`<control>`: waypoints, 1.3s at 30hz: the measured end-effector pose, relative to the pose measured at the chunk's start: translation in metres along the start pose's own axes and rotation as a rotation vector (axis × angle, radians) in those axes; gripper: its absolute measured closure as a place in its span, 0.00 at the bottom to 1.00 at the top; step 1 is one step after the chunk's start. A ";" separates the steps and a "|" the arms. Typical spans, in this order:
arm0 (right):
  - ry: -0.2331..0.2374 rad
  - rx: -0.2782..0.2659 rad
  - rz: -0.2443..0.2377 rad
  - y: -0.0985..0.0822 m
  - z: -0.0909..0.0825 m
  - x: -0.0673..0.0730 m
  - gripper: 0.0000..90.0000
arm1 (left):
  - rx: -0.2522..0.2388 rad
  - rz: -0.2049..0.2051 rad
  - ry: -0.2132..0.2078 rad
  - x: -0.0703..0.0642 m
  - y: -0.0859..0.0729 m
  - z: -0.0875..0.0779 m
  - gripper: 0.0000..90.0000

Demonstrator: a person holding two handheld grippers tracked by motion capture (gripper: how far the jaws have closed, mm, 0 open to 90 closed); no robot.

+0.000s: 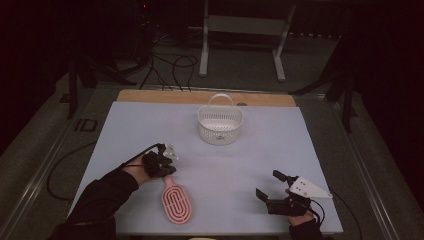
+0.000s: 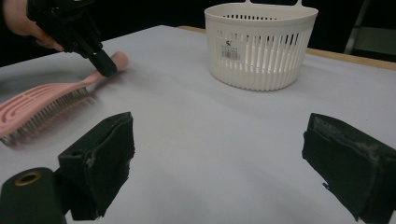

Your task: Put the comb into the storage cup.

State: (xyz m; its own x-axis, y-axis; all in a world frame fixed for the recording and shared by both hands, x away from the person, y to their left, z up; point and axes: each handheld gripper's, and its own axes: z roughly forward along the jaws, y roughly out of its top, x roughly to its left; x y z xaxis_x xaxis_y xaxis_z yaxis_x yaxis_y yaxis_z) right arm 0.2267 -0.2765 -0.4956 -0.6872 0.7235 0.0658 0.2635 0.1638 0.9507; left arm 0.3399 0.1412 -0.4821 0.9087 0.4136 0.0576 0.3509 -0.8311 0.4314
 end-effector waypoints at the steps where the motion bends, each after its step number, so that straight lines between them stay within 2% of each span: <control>1: -0.001 0.001 0.001 0.000 0.000 0.000 0.10 | 0.012 -0.006 0.009 0.001 -0.003 -0.001 1.00; 17: -0.002 0.006 0.002 0.000 0.001 0.001 0.10 | 0.031 -0.038 0.010 -0.003 -0.026 -0.014 1.00; 27: -0.013 0.013 0.004 -0.001 0.001 0.000 0.10 | 0.040 -0.055 0.005 -0.016 -0.037 -0.017 1.00; 31: -0.014 0.013 0.002 -0.001 0.001 0.000 0.10 | 0.044 -0.072 -0.001 -0.023 -0.042 -0.019 1.00; 33: -0.014 0.015 0.005 -0.001 0.001 0.000 0.10 | 0.044 -0.093 -0.008 -0.026 -0.044 -0.019 1.00; 35: -0.014 0.014 0.005 -0.001 0.001 0.000 0.10 | 0.051 -0.092 -0.014 -0.027 -0.045 -0.020 1.00; 39: -0.015 0.014 0.005 -0.001 0.001 0.001 0.10 | 0.055 -0.113 -0.014 -0.031 -0.046 -0.021 1.00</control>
State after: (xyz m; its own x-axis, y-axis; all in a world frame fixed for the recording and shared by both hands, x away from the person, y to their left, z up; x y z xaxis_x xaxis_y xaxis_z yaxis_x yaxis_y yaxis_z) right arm 0.2268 -0.2756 -0.4966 -0.6760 0.7340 0.0656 0.2762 0.1699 0.9460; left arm 0.2903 0.1747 -0.4849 0.8654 0.5012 -0.0011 0.4630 -0.7987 0.3844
